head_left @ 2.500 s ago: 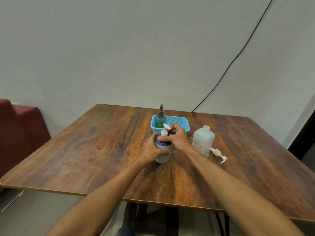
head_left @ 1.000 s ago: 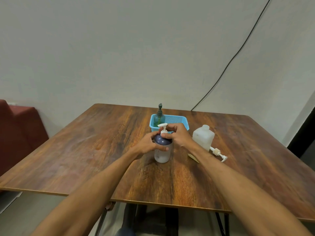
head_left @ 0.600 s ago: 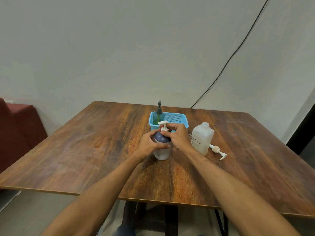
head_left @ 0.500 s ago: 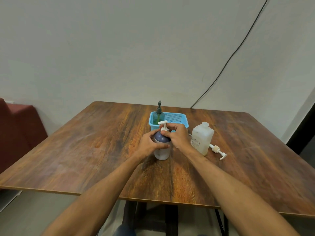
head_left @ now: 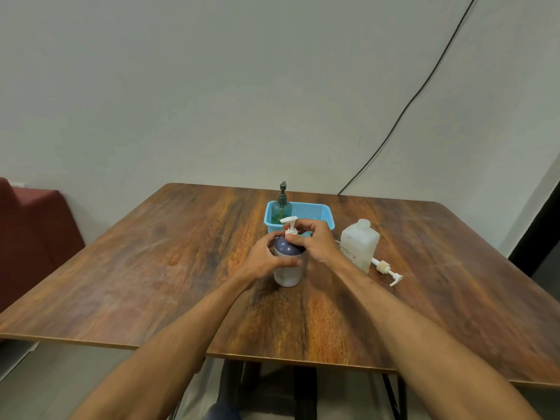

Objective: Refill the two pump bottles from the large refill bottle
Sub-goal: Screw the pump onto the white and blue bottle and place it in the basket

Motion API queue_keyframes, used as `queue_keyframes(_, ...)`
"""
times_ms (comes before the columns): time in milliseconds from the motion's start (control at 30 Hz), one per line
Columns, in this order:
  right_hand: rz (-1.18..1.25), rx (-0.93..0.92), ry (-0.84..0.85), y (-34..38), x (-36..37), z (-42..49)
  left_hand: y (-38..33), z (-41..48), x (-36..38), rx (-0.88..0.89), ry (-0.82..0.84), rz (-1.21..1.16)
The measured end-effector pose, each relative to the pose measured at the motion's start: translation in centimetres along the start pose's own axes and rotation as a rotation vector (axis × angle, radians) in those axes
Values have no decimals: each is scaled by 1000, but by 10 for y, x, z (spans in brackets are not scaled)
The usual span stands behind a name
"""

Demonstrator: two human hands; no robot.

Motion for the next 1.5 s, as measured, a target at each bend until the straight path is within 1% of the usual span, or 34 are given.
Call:
queue_keyframes(133,-1,-81,142,13,-10,3,-5,4,-1,-104,112,-10)
queue_keyframes(200,16,-76,150,13,-10,4,-3,5,-1,-141,123,-10)
queue_keyframes(400,110,3,-8,4,-1,0,7,3,1,-99,47,-51)
queue_keyframes(500,123,20,-78,2,3,-1,10,3,3,-78,10,-33)
queue_keyframes(600,100,22,-104,2,6,-1,13,3,2,-60,-24,-23)
queue_keyframes(767,125,54,-146,3,8,-1,11,3,3,-42,-32,-10)
queue_keyframes(867,110,64,-117,3,6,0,9,3,3,-62,-21,-15)
queue_keyframes(1000,154,73,-55,1,4,1,5,4,3,-93,14,1)
queue_keyframes(1100,155,34,-6,2,3,-3,9,5,1,-119,40,27)
queue_keyframes(1167,109,12,22,-1,2,-9,13,2,-1,-136,50,33)
queue_keyframes(1300,56,-16,9,-17,1,-17,20,-7,-4,-112,40,2)
queue_keyframes(1400,26,9,-3,-27,1,-22,21,-9,-8,-97,26,2)
queue_keyframes(1500,7,25,37,-34,1,-27,20,-8,-10,-80,22,5)
Point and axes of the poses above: each hand's wrist, its own z-axis towards the middle knuckle, its own x-axis out of the palm, y = z × x, the point moved 3 cm from there along z, towards the middle knuckle, and after that the axes turned 15 degrees about -z, right-handed, at the moved point
